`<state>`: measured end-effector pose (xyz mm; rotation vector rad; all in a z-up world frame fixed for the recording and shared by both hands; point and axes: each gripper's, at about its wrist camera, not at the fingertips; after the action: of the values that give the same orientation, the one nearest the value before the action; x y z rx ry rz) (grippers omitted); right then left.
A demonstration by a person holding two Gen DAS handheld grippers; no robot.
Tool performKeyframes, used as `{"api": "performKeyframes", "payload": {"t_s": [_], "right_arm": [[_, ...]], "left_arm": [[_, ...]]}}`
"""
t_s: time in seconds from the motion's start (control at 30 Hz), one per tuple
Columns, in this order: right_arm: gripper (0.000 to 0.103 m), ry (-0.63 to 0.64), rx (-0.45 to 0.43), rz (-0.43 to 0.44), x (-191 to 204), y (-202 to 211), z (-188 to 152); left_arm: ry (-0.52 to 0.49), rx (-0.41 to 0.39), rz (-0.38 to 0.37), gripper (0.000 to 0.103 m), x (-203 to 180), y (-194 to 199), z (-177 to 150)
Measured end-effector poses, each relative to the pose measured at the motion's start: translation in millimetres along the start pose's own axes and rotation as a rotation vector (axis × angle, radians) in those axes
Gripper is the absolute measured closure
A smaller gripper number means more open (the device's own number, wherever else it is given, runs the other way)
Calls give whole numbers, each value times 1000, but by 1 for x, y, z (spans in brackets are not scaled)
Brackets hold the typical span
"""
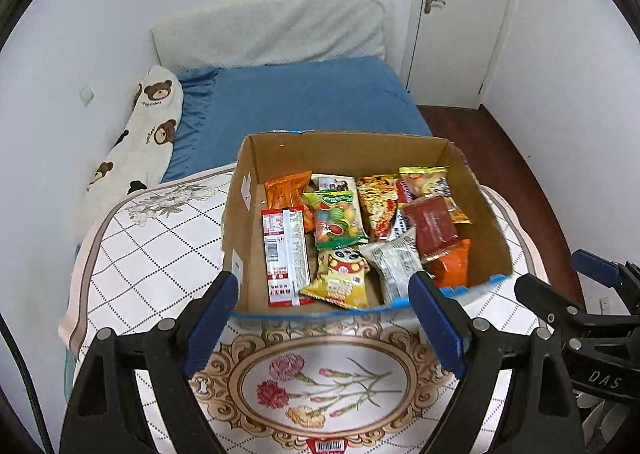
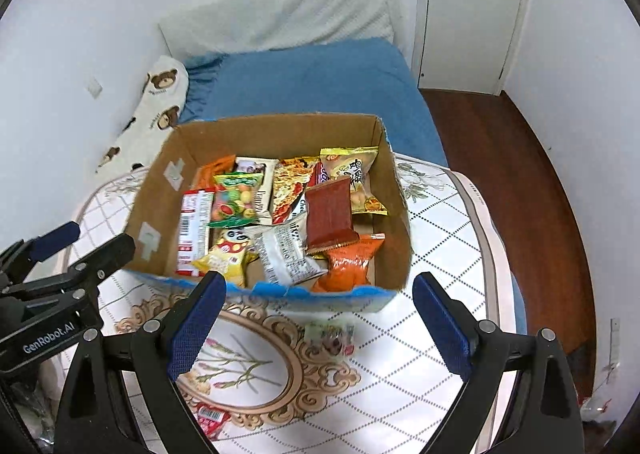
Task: Organize snacks
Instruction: 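Withdraw both tools from the box toward the last snacks, then grasp the red triangular pack with left tool while right tool grasps pale green candy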
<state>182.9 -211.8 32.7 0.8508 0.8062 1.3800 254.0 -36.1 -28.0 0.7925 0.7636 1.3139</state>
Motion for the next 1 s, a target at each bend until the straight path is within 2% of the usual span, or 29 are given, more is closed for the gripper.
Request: {"api": "performKeyframes", "payload": {"t_s": [0.3,0.47,0.57,0.6,0.63,0.7,0.8,1.0], "right_arm": [[7,-23,-88,-1,-1,55,-32],[7,-76,-80,66,-11,58,-48],[7,-116,-15,120,-22,37,-60],[10,-130,8,134,-27,27,-65],[20,-136,33,140,-31,17,-70],[27,-132,99,127,-37,-11,-82],[27,-144,189,140,-46,-58,-95],[27,-111,288,145,-46,-138,-106]], "left_arm": [[3,-33,-27,16,-9,43,-30],[26,4,-2,16,-6,38,-47],[63,74,22,16,0,18,-65],[80,101,35,16,4,9,-73],[92,126,52,16,7,2,-81],[117,185,74,16,15,-15,-97],[179,304,87,16,32,-44,-128],[287,461,107,16,58,-78,-181]]}}
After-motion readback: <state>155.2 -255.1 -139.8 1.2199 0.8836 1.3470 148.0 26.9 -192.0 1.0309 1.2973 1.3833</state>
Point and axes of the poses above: each gripper's, at about its wrist camera, not at the fingertips, and y roughly against the way its jaws point, x to its left, z to its top, and after that the axes turned 3 degrees about y, right-handed
